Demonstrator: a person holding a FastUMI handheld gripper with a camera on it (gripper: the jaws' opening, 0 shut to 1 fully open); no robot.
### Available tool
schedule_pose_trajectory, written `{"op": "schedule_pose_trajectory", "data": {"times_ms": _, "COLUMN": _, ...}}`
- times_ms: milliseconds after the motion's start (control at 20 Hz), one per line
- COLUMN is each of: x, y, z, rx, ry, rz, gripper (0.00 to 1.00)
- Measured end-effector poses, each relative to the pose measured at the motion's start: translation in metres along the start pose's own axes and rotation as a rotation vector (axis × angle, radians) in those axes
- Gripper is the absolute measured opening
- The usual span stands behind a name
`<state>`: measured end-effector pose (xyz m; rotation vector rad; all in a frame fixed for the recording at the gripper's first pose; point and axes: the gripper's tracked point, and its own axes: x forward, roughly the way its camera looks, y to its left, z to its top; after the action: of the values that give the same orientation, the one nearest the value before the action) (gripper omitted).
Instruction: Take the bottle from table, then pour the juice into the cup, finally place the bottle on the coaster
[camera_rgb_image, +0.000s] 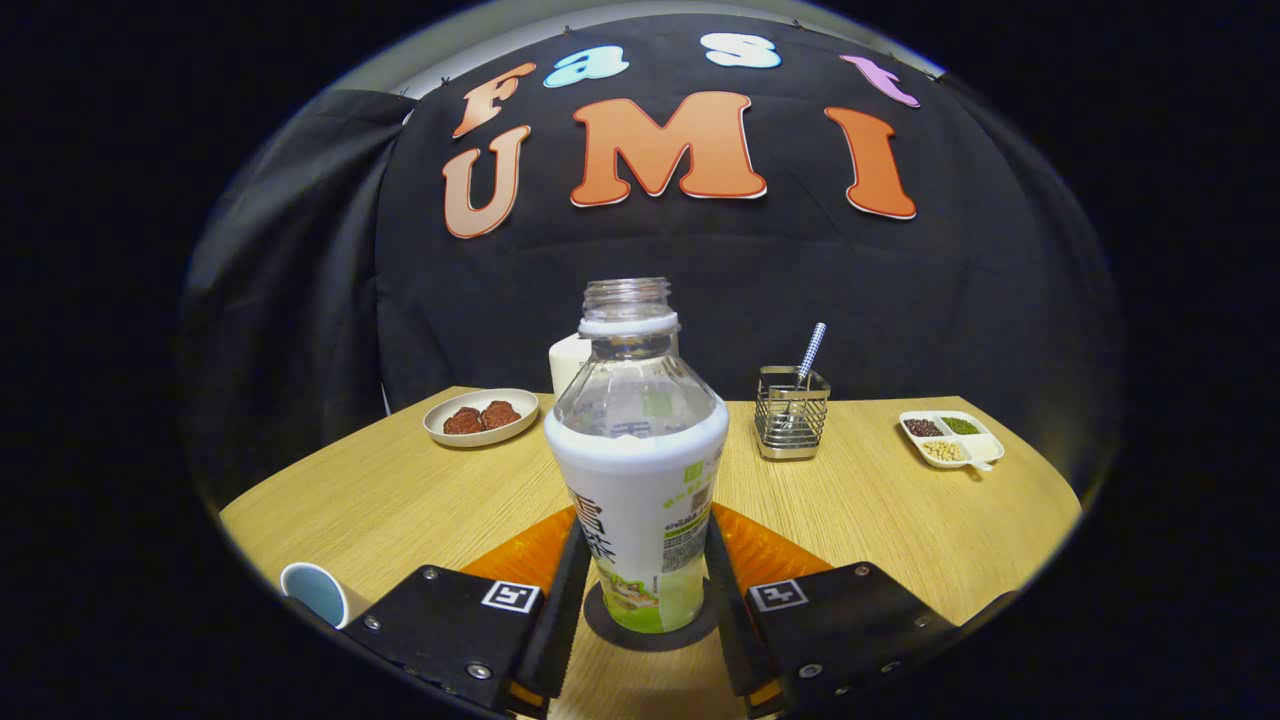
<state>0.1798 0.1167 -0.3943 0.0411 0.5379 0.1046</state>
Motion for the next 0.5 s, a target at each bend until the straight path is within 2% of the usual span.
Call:
{"op": "schedule_pose_trajectory", "data": {"times_ms": 450, "x": 0.0026, "y": 0.0011, "z": -0.0068, "rx": -0.018, "ry": 0.014, "rz": -0.008, "gripper": 0.62}}
{"op": "schedule_pose_trajectory", "data": {"times_ms": 500, "x": 0.0028, "y": -0.0001, "z": -0.0084, "rx": -0.011, "ry": 0.031, "rz": -0.010, "gripper": 0.64}}
